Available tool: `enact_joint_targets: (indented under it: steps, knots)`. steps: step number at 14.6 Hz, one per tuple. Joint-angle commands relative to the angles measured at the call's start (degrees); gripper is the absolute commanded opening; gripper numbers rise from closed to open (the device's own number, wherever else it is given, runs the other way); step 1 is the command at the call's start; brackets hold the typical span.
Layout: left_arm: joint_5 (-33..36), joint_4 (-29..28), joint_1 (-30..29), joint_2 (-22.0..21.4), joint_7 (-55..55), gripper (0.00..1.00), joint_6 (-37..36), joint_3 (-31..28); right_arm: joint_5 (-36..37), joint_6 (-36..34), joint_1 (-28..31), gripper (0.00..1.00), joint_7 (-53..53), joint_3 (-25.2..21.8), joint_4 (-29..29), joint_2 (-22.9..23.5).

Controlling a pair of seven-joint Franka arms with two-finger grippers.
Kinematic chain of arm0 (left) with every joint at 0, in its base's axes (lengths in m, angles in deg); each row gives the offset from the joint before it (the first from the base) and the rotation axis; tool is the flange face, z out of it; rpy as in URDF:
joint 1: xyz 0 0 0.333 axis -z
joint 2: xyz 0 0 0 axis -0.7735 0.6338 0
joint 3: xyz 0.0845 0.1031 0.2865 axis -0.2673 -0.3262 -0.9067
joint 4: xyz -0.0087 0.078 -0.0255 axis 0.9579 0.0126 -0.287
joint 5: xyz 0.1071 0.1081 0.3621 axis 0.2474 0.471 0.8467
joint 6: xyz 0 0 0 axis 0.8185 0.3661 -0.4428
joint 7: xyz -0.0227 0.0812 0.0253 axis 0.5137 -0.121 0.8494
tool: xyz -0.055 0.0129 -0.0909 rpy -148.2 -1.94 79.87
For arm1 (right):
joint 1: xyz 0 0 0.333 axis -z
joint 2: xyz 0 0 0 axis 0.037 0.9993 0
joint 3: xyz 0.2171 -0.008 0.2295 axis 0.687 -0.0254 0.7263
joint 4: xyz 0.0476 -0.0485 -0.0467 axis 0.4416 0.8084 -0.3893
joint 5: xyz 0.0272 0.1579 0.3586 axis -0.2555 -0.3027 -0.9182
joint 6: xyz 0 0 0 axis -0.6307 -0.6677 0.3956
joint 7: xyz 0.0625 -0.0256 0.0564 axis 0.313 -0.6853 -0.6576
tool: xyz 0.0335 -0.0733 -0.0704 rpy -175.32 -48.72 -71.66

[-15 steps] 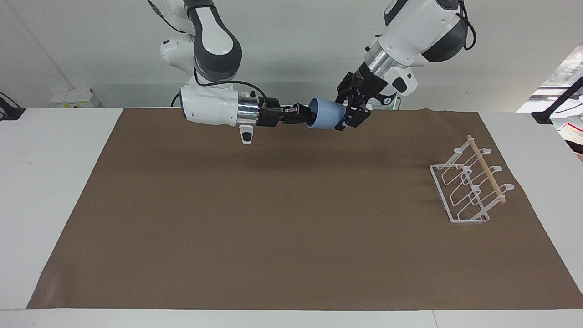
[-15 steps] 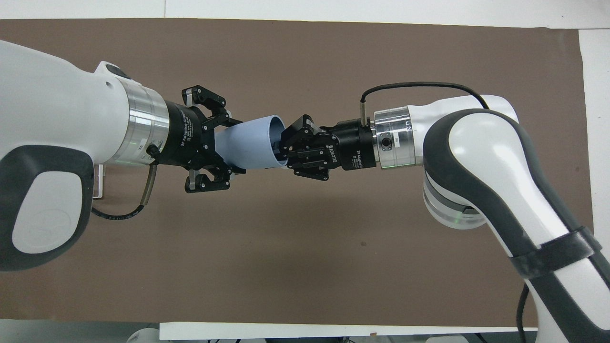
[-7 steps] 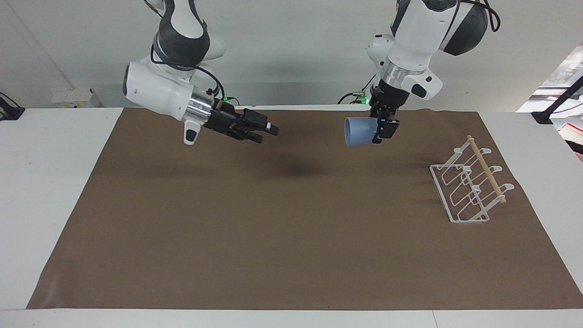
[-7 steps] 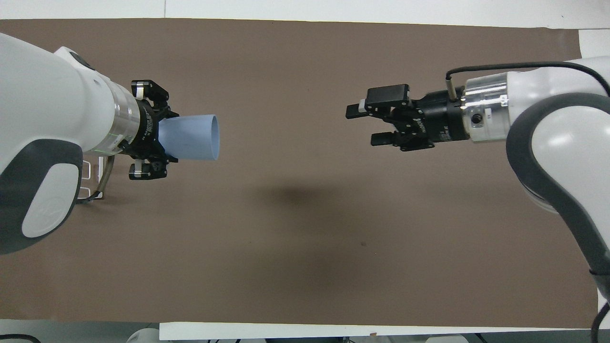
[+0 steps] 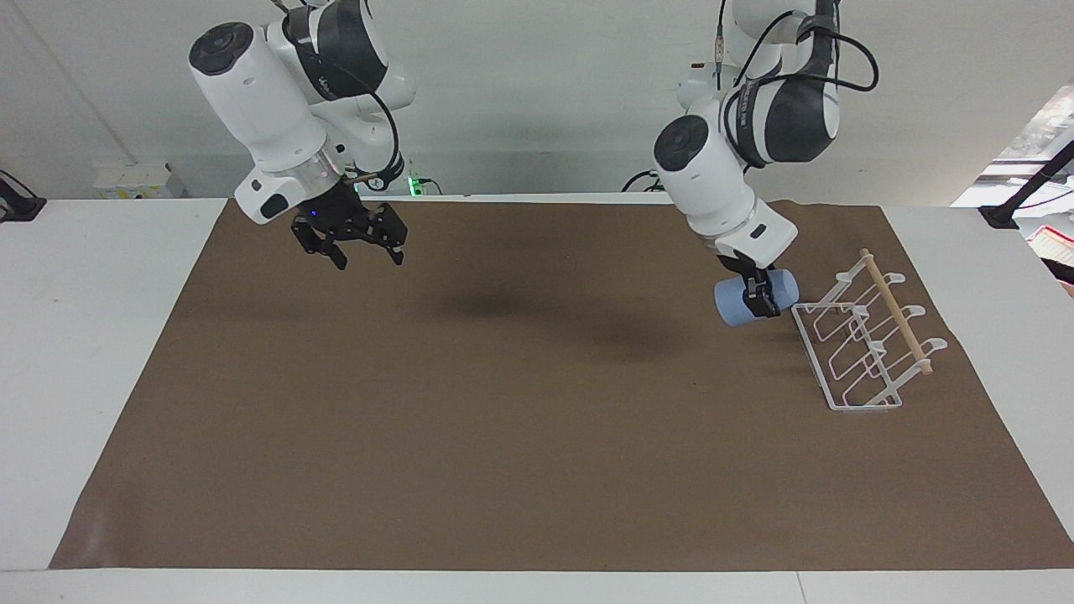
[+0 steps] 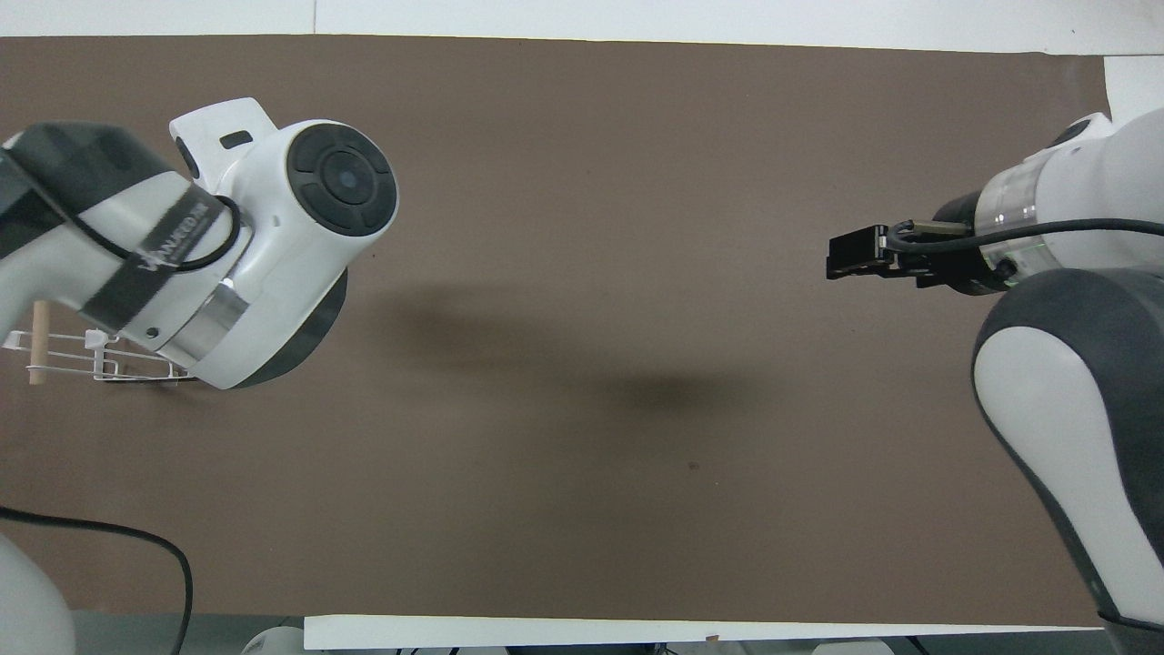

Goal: Hang cup on cup holder
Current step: 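Carry the cup with the left gripper over the wire rack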

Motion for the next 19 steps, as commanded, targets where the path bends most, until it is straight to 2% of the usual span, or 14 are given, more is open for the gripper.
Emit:
enact_joint_targets:
  steps: [1, 3, 4, 8, 10, 17, 18, 19]
  knots:
    - [13.97, -2.14, 0.54, 0.81, -1.47, 0.0, -6.25, -0.4, 7.22, -13.38, 1.4, 1.0, -3.23, 0.01, -13.17, 1.98]
    - [20.58, -3.74, -1.74, 1.52, -1.66, 0.0, -6.01, -0.4, 8.72, -18.58, 2.79, 1.0, -11.82, -0.69, -15.75, 2.7]
    - [23.66, -3.65, -2.62, 2.56, -1.57, 0.0, -5.92, -0.4, 8.12, -17.91, 4.11, 1.0, -15.0, -0.78, -14.45, 2.52]
    - [30.79, -5.15, -5.79, 5.9, -0.7, 0.0, -6.18, -0.49, 9.69, -16.58, 4.74, 1.0, -15.56, -0.87, -9.52, 0.41]
    - [30.89, -5.32, -6.67, 6.53, 1.93, 0.0, -4.17, -0.4, 12.76, -17.02, 5.35, 1.0, -15.91, -1.04, -10.91, 0.94]
    - [31.25, -5.68, -10.27, 11.27, 7.92, 0.01, -0.03, -0.31, 8.73, -18.52, 9.66, 1.0, -14.5, -1.05, -10.48, 0.94]
    - [31.16, -5.68, -10.37, 11.45, 8.27, 0.09, 1.19, -0.22, 7.25, -18.6, 9.92, 1.0, -14.42, -1.13, -10.48, 0.94]
    - [30.98, -5.5, -10.45, 11.45, 7.84, 0.46, 2.6, -0.14, 7.24, -18.43, 9.84, 1.0, -14.33, -1.13, -10.57, 0.94]
